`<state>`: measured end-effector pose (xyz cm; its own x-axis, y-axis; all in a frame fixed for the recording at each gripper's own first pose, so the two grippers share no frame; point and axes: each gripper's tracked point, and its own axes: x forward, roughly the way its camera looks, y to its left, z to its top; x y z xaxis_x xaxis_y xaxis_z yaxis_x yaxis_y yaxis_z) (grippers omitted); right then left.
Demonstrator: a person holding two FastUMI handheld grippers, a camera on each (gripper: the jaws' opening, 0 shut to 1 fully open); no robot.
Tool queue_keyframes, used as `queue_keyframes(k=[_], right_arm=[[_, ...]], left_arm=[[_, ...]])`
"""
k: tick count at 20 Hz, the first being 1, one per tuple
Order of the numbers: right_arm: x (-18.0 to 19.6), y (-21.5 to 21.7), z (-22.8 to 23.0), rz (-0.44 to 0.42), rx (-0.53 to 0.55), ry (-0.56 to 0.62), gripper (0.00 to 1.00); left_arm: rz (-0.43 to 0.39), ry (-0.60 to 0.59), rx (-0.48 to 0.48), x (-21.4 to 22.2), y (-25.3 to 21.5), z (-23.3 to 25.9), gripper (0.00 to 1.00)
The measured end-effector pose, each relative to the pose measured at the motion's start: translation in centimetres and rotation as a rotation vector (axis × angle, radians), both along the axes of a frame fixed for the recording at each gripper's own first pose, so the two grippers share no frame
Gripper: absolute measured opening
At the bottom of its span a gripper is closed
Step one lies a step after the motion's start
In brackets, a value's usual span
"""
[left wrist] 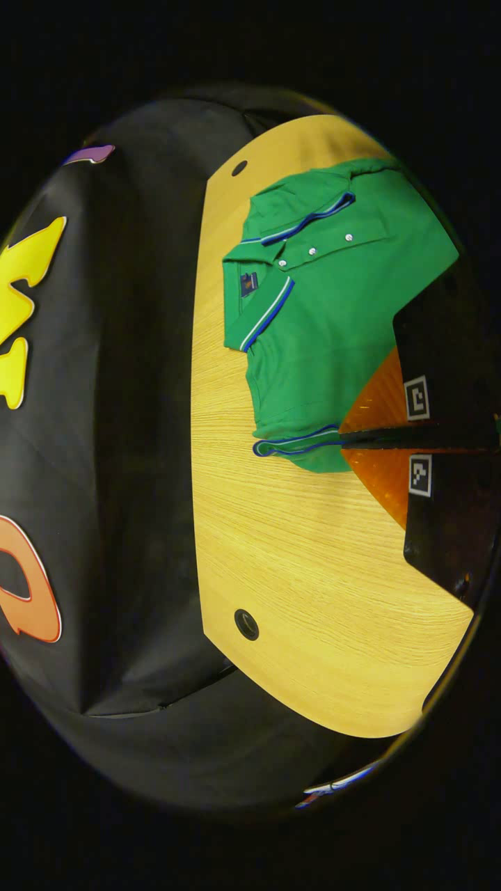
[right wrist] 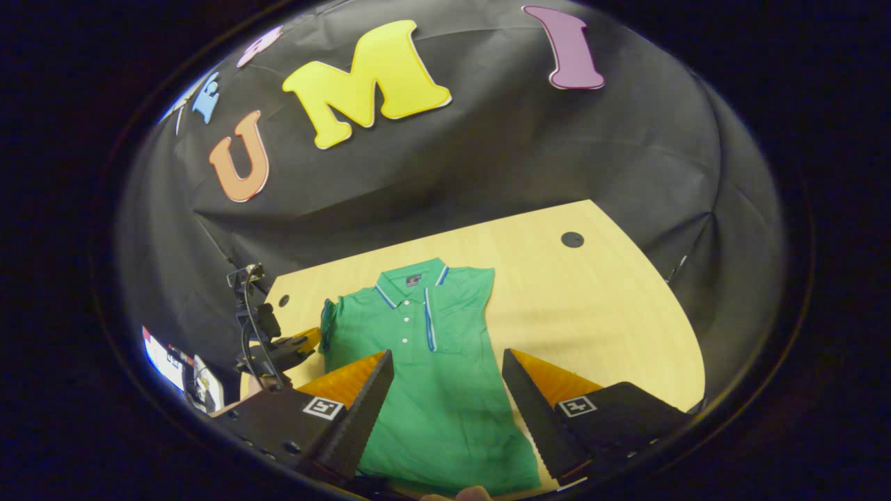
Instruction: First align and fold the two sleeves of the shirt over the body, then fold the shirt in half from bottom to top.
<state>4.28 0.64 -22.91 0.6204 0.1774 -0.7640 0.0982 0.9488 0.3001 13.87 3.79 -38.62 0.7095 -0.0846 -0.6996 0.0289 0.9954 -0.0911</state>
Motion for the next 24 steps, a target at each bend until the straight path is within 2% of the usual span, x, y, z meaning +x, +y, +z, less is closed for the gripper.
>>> queue_keyframes(k=[1, 2, 6, 8, 10, 11, 12, 13, 14, 15, 16, 24], right_arm=[[0.0, 0.4, 0.2, 0.009, 0.008, -0.005, 0.92], [0.0, 0.7, 0.3, 0.019, 0.012, -0.009, 0.96], [-0.2, 0.9, 1.1, 0.030, 0.019, -0.027, 0.96], [-0.7, 0.6, 1.1, 0.033, 0.014, -0.029, 0.96], [-1.6, 0.3, 0.4, 0.031, 0.014, -0.012, 0.96], [-2.3, 0.2, 0.1, 0.031, 0.015, 0.004, 0.95], [-2.6, -0.2, -0.3, 0.026, 0.013, 0.018, 0.96], [-3.0, -0.5, -0.4, 0.020, 0.015, 0.030, 0.91], [-3.1, -0.8, -0.6, 0.012, 0.017, 0.039, 0.96], [-3.1, -1.3, -0.6, 0.004, 0.014, 0.044, 0.96], [-2.9, -1.6, -0.7, -0.005, 0.012, 0.047, 0.96], [-2.2, -0.6, -2.8, -0.019, 0.050, 0.100, 0.96]], left_arm=[[0.000, -0.010, 0.001, 0.1, 0.1, 0.6, 0.06], [-0.006, -0.023, 0.001, 0.3, 0.0, 1.4, 0.05], [-0.030, -0.071, -0.019, 0.8, -1.8, 3.5, 0.05], [-0.024, -0.014, 0.035, 0.2, -1.2, 1.8, 0.06], [-0.048, 0.064, 0.052, -0.3, -1.6, -1.0, 0.19], [-0.043, 0.075, 0.047, -0.1, -1.9, -1.8, 0.40], [-0.041, 0.084, 0.040, -0.2, -2.0, -2.2, 0.42], [-0.038, 0.087, 0.042, 0.1, -2.2, -2.9, 0.61], [-0.034, 0.083, 0.046, 0.3, -2.2, -3.0, 0.73], [-0.031, 0.074, 0.047, 0.6, -2.1, -2.9, 0.90], [-0.033, 0.067, 0.042, 0.8, -2.3, -2.9, 1.00], [-0.053, 0.097, 0.006, 0.6, -3.0, -4.1, 1.00]])
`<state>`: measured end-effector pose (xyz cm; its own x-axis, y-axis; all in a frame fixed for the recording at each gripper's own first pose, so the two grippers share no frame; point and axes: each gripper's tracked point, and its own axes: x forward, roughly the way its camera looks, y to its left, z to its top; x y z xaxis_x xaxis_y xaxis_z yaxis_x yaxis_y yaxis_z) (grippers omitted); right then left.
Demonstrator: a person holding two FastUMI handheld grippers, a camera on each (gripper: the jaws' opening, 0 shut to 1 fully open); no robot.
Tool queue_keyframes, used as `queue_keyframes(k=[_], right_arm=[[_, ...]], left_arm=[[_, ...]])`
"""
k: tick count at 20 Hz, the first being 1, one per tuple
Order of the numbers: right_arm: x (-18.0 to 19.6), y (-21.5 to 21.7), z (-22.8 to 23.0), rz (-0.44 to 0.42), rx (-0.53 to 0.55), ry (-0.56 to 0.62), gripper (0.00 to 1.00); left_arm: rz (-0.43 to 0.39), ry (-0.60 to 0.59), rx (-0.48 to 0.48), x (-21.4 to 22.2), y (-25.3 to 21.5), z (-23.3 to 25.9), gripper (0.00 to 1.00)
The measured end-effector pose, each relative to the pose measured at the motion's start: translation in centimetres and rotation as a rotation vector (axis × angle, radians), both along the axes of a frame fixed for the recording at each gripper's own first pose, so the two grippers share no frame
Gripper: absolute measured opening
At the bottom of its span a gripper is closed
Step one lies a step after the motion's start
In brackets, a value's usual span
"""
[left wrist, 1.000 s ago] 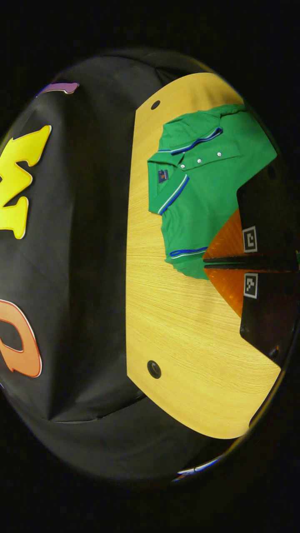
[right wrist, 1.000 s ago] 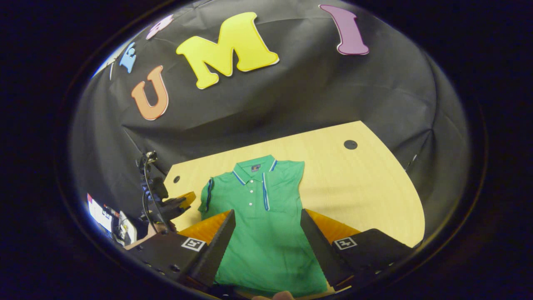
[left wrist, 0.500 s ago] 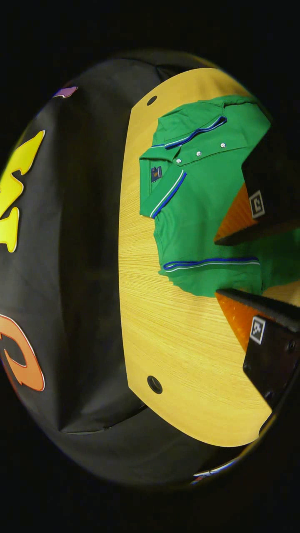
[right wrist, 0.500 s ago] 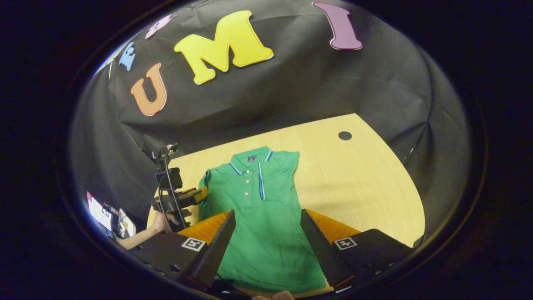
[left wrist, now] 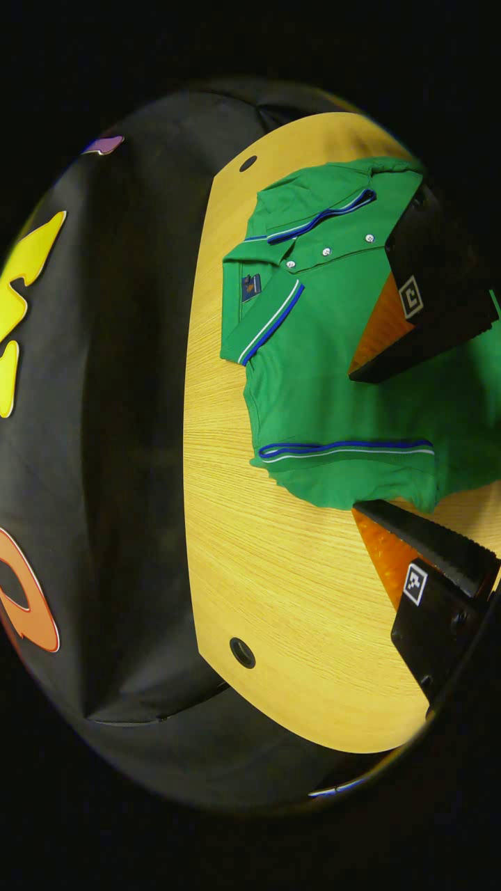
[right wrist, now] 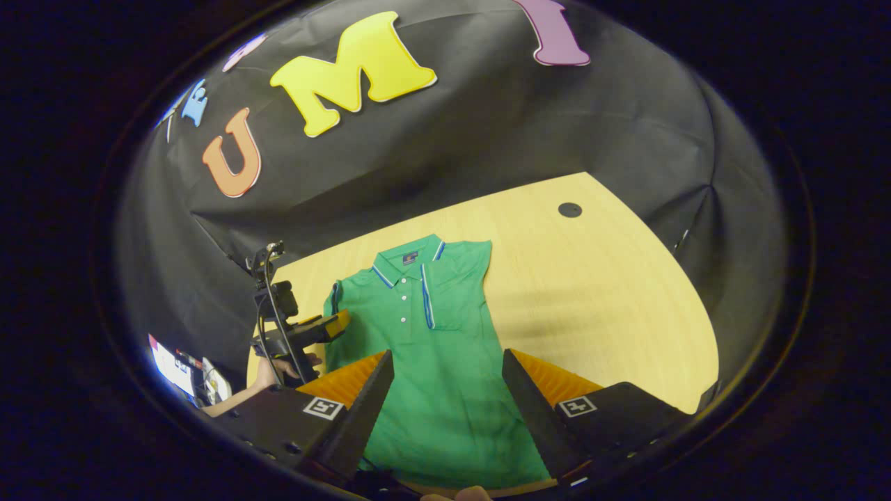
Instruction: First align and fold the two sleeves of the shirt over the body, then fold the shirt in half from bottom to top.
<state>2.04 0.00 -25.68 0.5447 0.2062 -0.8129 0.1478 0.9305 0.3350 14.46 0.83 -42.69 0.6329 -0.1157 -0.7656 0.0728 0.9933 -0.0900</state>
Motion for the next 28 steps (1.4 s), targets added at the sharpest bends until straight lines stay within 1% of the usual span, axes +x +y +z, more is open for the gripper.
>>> queue_keyframes(k=[1, 2, 3, 4, 6, 8, 9, 10, 11, 14, 17, 18, 19, 22, 24, 25, 26, 27, 28], right_arm=[[0.0, 0.1, -0.3, -0.004, 0.009, 0.010, 0.96], [0.1, 0.4, -0.7, -0.005, 0.021, 0.025, 0.96], [-0.3, 0.5, -1.1, -0.006, 0.027, 0.045, 0.95], [-0.4, 0.6, -1.3, -0.006, 0.034, 0.052, 0.95], [-0.5, 0.2, -1.9, -0.005, 0.026, 0.066, 0.96], [-0.9, 0.0, -2.4, -0.016, 0.036, 0.091, 0.96], [-0.9, -0.3, -2.5, -0.027, 0.042, 0.097, 0.95], [-0.6, -0.5, -2.5, -0.035, 0.046, 0.099, 0.96], [-0.7, -0.6, -2.5, -0.038, 0.047, 0.100, 0.95], [-0.5, -0.6, -2.6, -0.036, 0.056, 0.107, 0.96], [-0.7, -0.4, -2.5, -0.039, 0.071, 0.115, 0.96], [-0.7, -0.4, -2.4, -0.039, 0.074, 0.115, 0.91], [-0.9, -0.4, -2.1, -0.039, 0.077, 0.112, 0.96], [-0.8, -0.9, -1.3, -0.047, 0.078, 0.096, 0.96], [-0.9, -1.6, -0.7, -0.053, 0.070, 0.083, 0.95], [-1.1, -2.0, -0.4, -0.056, 0.066, 0.076, 0.95], [-1.0, -2.4, -0.1, -0.061, 0.060, 0.065, 0.96], [-1.2, -2.9, 0.2, -0.064, 0.052, 0.053, 0.95], [-1.0, -3.3, 0.5, -0.063, 0.043, 0.040, 0.95]], left_arm=[[-0.002, 0.009, 0.003, 0.0, 0.0, -0.5, 1.00], [0.005, 0.014, 0.012, -0.1, 0.3, -0.8, 0.98], [0.009, -0.007, 0.007, 0.4, 0.5, -0.6, 0.86], [0.018, -0.018, 0.007, 0.8, 0.7, -0.9, 0.82], [0.023, -0.017, -0.008, 0.4, 0.7, -0.6, 0.38], [0.022, -0.038, -0.018, 0.7, 0.7, -0.2, 0.33], [0.033, -0.053, -0.017, 1.0, 0.9, 0.2, 0.21], [0.036, -0.065, -0.028, 1.1, 0.9, 0.6, 0.11], [0.031, -0.079, -0.050, 1.2, 0.5, 1.1, 0.06], [0.011, -0.102, -0.067, 1.3, 0.3, 2.2, 0.06], [0.018, -0.127, -0.092, 1.6, -0.2, 4.1, 0.06], [0.024, -0.137, -0.104, 1.6, -0.8, 5.0, 0.06], [0.027, -0.145, -0.114, 1.6, -1.6, 5.9, 0.06], [0.002, -0.125, -0.167, 1.1, -6.6, 7.4, 0.06], [-0.017, -0.130, -0.181, 1.2, -9.8, 8.3, 0.06], [-0.029, -0.135, -0.184, 1.2, -10.7, 8.7, 0.09], [-0.026, -0.144, -0.165, 1.0, -10.9, 9.4, 0.13], [-0.026, -0.157, -0.165, 0.9, -11.0, 10.2, 0.25], [-0.018, -0.170, -0.168, 0.8, -10.9, 10.9, 0.44]])
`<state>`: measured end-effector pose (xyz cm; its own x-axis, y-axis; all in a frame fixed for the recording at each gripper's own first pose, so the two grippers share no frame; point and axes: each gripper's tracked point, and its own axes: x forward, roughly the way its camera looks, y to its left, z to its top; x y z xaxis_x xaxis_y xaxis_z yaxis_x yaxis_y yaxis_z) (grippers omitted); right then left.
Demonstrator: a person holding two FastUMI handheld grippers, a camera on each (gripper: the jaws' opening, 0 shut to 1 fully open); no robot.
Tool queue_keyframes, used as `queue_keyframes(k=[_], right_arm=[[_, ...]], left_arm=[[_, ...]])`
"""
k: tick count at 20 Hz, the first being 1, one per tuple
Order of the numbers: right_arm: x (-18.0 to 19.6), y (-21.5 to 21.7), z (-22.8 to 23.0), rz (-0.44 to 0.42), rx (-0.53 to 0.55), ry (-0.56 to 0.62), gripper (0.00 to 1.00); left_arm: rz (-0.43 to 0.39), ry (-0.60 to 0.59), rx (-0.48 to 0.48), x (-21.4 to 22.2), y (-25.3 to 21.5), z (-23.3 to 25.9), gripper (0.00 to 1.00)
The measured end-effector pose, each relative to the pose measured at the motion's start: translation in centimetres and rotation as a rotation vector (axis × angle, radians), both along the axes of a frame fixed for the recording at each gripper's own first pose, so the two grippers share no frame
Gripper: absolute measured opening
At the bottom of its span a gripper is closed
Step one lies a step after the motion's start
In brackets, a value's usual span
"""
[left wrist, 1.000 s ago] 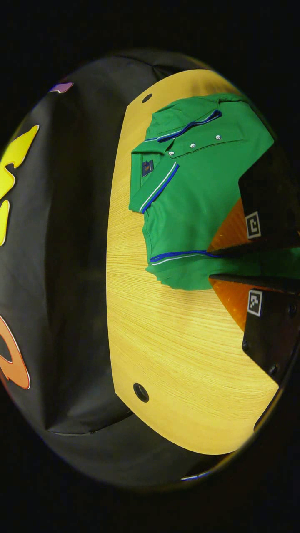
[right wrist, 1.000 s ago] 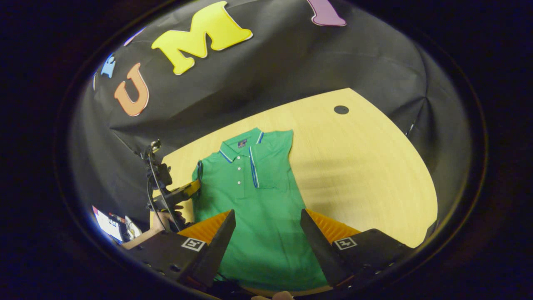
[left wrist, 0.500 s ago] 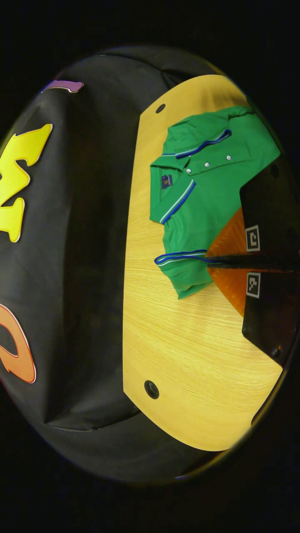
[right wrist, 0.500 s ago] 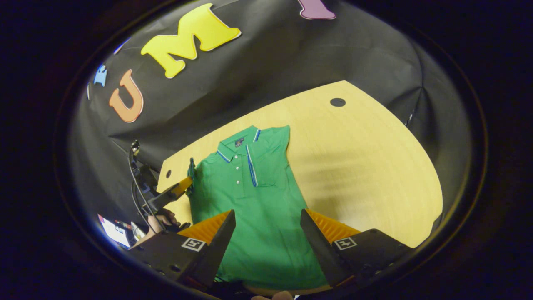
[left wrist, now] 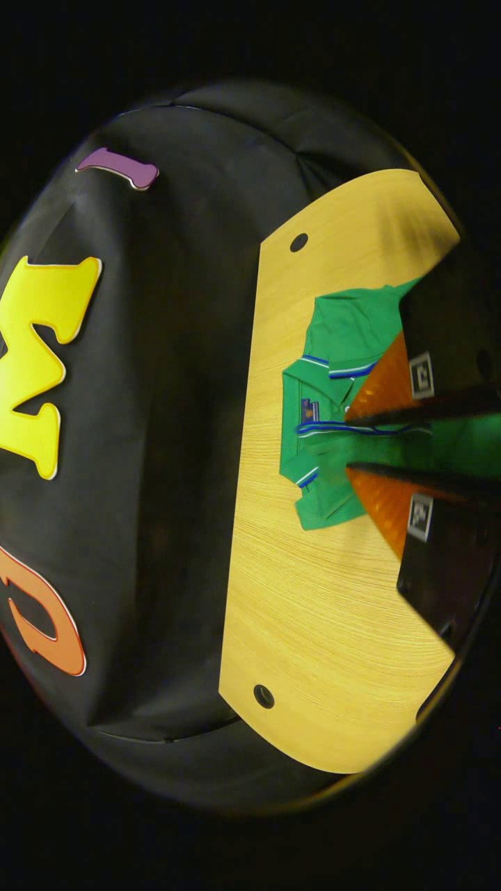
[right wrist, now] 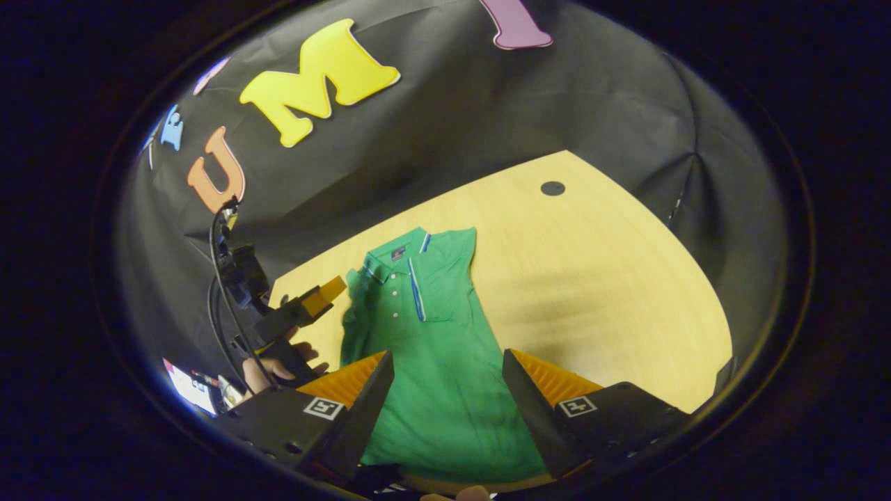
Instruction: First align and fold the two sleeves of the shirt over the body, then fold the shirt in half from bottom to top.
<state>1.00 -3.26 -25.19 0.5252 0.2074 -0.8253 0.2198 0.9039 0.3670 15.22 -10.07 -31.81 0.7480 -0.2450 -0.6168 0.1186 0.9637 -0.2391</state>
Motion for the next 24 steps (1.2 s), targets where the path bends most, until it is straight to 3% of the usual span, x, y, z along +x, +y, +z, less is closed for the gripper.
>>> queue_keyframes(k=[2, 3, 4, 8, 12, 13, 14, 18, 24], right_arm=[[-0.3, -0.2, 0.2, 0.035, -0.031, -0.023, 0.95], [-0.4, -0.6, 0.4, 0.052, -0.060, -0.043, 0.91], [-0.2, -0.6, 0.7, 0.076, -0.083, -0.068, 0.95], [-0.2, -0.4, 3.1, 0.175, -0.203, -0.183, 0.96], [-1.0, 0.2, 5.6, 0.248, -0.297, -0.287, 0.96], [-1.7, 0.5, 5.9, 0.255, -0.301, -0.300, 0.91], [-2.3, 0.5, 5.9, 0.261, -0.307, -0.302, 0.96], [-6.7, -1.0, 3.8, 0.288, -0.376, -0.247, 0.96], [-13.3, -2.3, -1.8, 0.285, -0.294, -0.108, 0.92]], left_arm=[[0.029, -0.026, 0.007, -0.6, 0.7, 1.8, 0.81], [0.034, -0.042, 0.013, -1.2, 1.5, 2.6, 1.00], [0.039, -0.062, 0.027, -1.6, 2.4, 3.6, 1.00], [0.055, -0.123, 0.065, -4.4, 5.2, 7.4, 1.00], [0.071, -0.160, 0.067, -8.8, 7.5, 10.8, 1.00], [0.074, -0.166, 0.070, -10.1, 8.2, 11.4, 1.00], [0.077, -0.173, 0.073, -11.6, 8.8, 11.8, 1.00], [0.008, -0.148, 0.109, -17.1, 10.6, 10.5, 1.00], [-0.064, -0.016, 0.139, -25.2, 12.0, 4.3, 1.00]])
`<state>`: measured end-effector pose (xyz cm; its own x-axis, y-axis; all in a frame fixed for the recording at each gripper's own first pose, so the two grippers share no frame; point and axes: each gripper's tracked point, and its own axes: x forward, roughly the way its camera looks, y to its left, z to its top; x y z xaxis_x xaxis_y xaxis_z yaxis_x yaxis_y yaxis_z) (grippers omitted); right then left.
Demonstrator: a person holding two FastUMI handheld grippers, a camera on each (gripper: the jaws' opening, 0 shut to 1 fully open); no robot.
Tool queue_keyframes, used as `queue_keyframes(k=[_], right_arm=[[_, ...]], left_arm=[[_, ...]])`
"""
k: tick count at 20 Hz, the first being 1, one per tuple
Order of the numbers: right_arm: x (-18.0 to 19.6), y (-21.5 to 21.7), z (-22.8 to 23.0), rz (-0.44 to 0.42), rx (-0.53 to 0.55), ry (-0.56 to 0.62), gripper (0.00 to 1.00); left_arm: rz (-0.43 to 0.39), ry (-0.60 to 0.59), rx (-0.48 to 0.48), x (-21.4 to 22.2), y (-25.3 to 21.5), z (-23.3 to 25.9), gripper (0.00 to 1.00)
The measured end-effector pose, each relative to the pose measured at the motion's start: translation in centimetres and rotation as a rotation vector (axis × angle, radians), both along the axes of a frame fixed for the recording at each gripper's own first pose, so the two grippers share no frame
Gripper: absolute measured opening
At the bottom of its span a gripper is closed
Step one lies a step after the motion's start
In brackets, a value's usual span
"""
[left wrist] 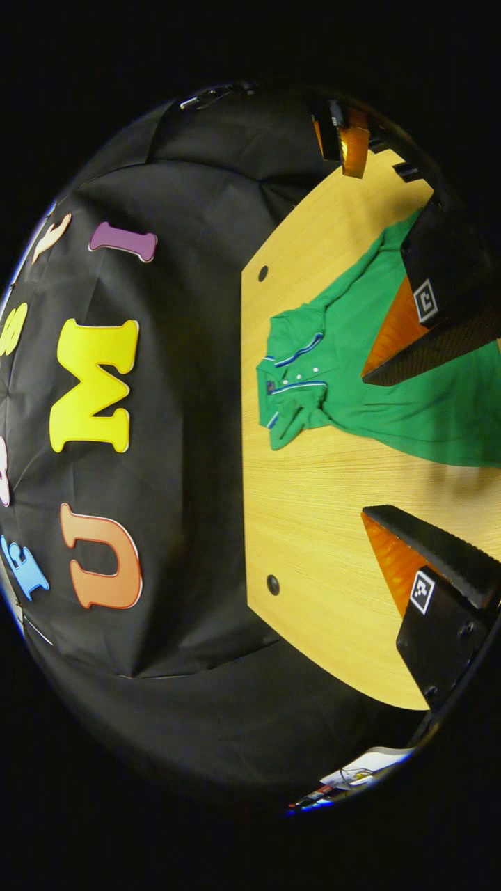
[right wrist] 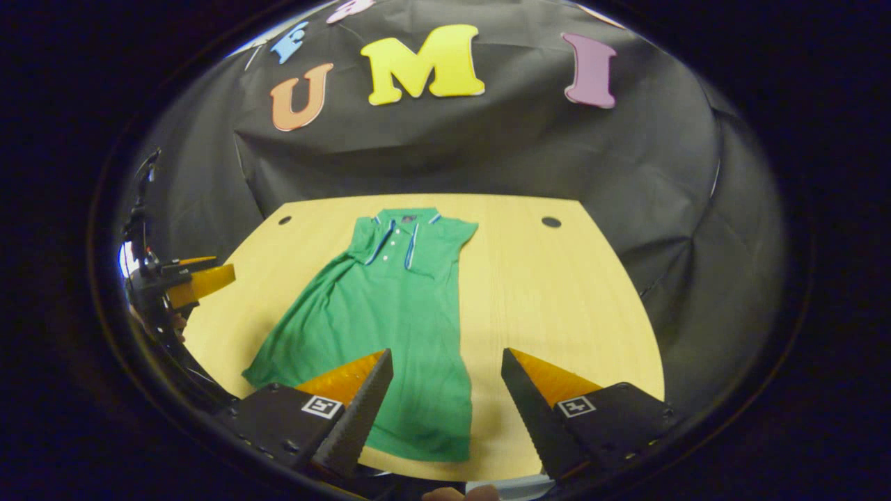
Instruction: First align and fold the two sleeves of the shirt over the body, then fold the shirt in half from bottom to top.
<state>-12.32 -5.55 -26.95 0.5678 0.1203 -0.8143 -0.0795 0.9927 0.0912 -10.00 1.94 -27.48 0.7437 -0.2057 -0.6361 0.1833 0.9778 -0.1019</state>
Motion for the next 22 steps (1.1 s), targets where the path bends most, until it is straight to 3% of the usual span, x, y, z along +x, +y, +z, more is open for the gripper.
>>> queue_keyframes(k=[4, 9, 14, 15, 16, 22], right_arm=[[-4.1, -1.5, -3.7, 0.016, -0.042, 0.084, 0.96], [-8.4, -1.9, -7.6, 0.051, -0.077, 0.184, 0.97], [-8.7, -1.7, -10.8, 0.045, -0.100, 0.253, 0.96], [-9.0, -1.6, -11.3, 0.051, -0.108, 0.259, 0.92], [-8.9, -1.5, -11.8, 0.060, -0.121, 0.271, 0.98], [-10.2, -0.6, -14.1, 0.077, -0.104, 0.358, 0.96]], left_arm=[[-0.035, 0.167, 0.019, -5.7, 0.0, -6.0, 1.00], [-0.012, 0.314, 0.029, -10.3, 1.0, -10.2, 1.00], [0.013, 0.407, 0.005, -11.9, 0.9, -12.7, 1.00], [0.015, 0.414, -0.001, -12.0, 0.7, -13.0, 1.00], [0.014, 0.423, 0.006, -12.2, 0.7, -13.3, 1.00], [0.000, 0.452, 0.055, -13.0, 0.6, -14.1, 1.00]])
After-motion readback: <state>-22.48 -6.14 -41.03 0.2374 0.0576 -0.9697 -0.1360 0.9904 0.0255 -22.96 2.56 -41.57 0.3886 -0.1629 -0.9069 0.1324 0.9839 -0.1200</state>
